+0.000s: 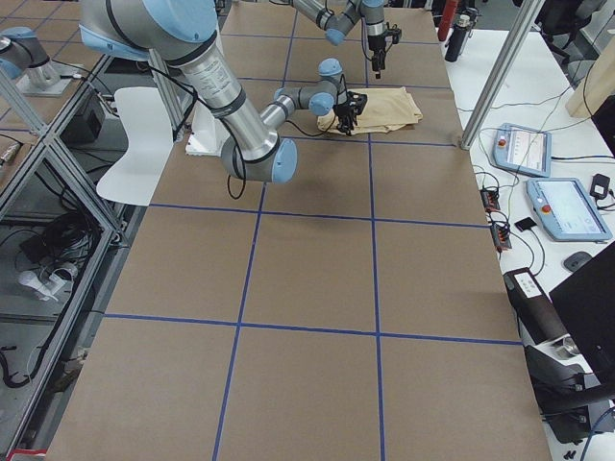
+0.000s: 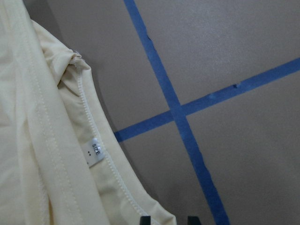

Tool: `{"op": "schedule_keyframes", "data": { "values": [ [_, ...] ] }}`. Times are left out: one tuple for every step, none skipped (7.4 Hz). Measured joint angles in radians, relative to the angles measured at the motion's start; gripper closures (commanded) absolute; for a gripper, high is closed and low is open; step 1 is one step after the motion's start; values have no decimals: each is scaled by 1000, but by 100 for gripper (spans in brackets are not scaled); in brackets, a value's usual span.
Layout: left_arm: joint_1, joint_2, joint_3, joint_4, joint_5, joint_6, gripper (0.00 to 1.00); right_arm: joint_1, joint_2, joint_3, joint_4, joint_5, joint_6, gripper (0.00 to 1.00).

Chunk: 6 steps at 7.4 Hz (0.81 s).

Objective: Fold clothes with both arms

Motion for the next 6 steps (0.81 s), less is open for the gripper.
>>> {"op": "schedule_keyframes", "data": {
  "values": [
    [0,1,0,0,0,0,0,-2,0,-1,0,0,0,62],
    [0,1,0,0,-1,0,0,-4,0,-3,0,0,0,63],
    [0,1,0,-1,0,0,0,-5,0,-6,0,0,1,68],
    [0,1,0,-1,0,1,0,-6,1,-8,0,-1,0,88],
    [0,1,0,0,-1,0,0,-6,4,-9,0,-1,5,100],
    [0,2,-2,0,-1,0,0,-6,11,-13,0,-1,18,100]
  ]
}}
